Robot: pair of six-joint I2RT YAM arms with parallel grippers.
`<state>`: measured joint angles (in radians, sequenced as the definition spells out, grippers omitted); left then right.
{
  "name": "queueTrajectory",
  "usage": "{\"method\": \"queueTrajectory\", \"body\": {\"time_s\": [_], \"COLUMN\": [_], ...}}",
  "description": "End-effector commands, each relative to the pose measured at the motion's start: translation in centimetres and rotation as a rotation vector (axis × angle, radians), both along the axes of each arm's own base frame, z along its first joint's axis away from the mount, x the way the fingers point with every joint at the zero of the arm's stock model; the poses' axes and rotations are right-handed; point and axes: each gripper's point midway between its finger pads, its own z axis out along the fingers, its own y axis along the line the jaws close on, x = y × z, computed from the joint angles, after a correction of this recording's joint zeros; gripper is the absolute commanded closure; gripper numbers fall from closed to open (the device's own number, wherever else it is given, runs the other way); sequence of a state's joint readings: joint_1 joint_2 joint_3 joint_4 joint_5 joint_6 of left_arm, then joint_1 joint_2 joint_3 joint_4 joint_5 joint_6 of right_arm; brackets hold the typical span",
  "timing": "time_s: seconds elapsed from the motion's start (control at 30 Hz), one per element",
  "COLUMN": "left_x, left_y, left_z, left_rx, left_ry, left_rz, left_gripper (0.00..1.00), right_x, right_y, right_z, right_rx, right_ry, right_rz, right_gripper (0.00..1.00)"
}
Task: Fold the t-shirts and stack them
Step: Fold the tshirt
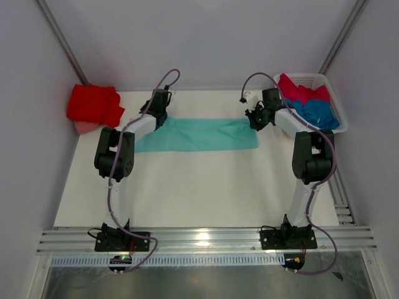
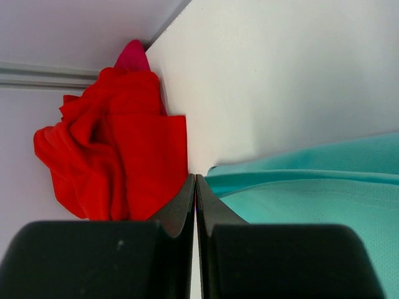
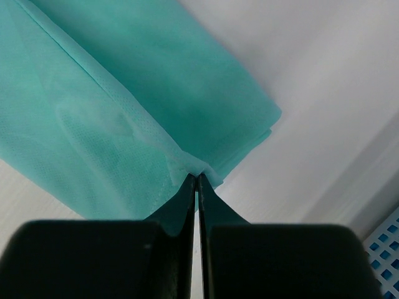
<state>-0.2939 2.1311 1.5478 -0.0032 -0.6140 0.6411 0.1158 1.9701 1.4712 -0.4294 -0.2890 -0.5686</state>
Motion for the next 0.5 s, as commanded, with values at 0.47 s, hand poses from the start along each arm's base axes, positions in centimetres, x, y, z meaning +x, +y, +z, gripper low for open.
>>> {"method": "queueTrajectory", "body": {"time_s": [0.47], "left_x": [1.4], "left_y": [-0.1], "left_z": [-0.8], "left_rx": [0.006], "left_ry": [0.027], "left_rz": [-0.011], "left_gripper": [1.0], "right_x": [2.0], "right_y": [0.3], "right_z": [1.2], "right_rx": [0.021], "right_ry": [-0.037], "right_rz": [-0.026], "right_gripper": [0.97]}}
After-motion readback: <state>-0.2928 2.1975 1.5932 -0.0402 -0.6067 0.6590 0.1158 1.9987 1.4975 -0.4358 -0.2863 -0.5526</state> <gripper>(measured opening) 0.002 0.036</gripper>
